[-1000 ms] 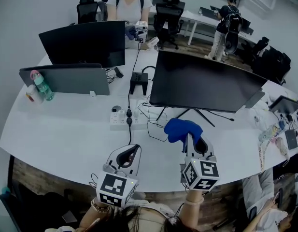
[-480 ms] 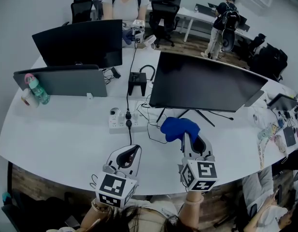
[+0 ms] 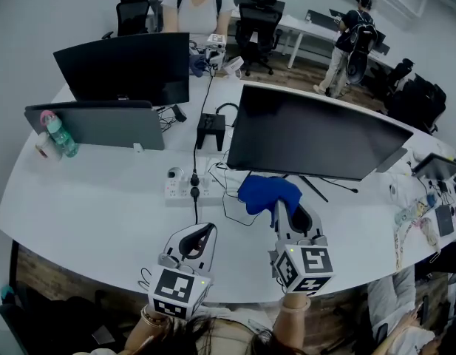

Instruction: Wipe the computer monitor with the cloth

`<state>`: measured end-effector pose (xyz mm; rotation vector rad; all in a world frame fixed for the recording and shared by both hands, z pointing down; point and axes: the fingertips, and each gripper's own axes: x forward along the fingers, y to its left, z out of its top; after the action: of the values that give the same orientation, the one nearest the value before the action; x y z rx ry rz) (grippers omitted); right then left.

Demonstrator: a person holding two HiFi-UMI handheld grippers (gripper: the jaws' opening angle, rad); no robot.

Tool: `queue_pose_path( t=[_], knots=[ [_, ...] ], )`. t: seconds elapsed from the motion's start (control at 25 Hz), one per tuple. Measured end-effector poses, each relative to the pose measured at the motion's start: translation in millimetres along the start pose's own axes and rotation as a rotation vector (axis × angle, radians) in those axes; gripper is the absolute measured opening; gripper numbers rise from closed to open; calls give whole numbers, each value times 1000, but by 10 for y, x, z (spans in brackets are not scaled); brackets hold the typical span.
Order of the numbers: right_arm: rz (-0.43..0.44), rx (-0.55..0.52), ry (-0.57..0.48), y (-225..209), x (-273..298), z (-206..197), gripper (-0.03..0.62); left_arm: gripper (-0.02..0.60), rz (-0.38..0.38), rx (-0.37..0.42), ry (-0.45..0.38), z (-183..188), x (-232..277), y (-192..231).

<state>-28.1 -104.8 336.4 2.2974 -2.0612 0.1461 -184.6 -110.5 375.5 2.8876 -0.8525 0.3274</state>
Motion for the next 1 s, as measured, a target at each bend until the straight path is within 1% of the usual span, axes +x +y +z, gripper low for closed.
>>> queue_pose_path(
  t=[0.12, 0.32, 0.52, 0.76, 1.0],
  knots=[
    [22, -24, -4, 7, 59, 82, 63, 9, 31, 20, -12, 50, 39, 2],
    [67, -34, -22, 29, 161, 216, 63, 9, 69, -17, -21, 93, 53, 48],
    [112, -49, -43, 73, 277, 370, 63, 9, 124, -20, -22, 114, 55, 99],
    [154, -84, -77, 123, 382, 575, 63, 9, 160, -23, -15, 110, 43, 66],
    [183, -88, -101, 131, 491, 682, 63, 9, 197, -9, -12, 124, 47, 59]
  ],
)
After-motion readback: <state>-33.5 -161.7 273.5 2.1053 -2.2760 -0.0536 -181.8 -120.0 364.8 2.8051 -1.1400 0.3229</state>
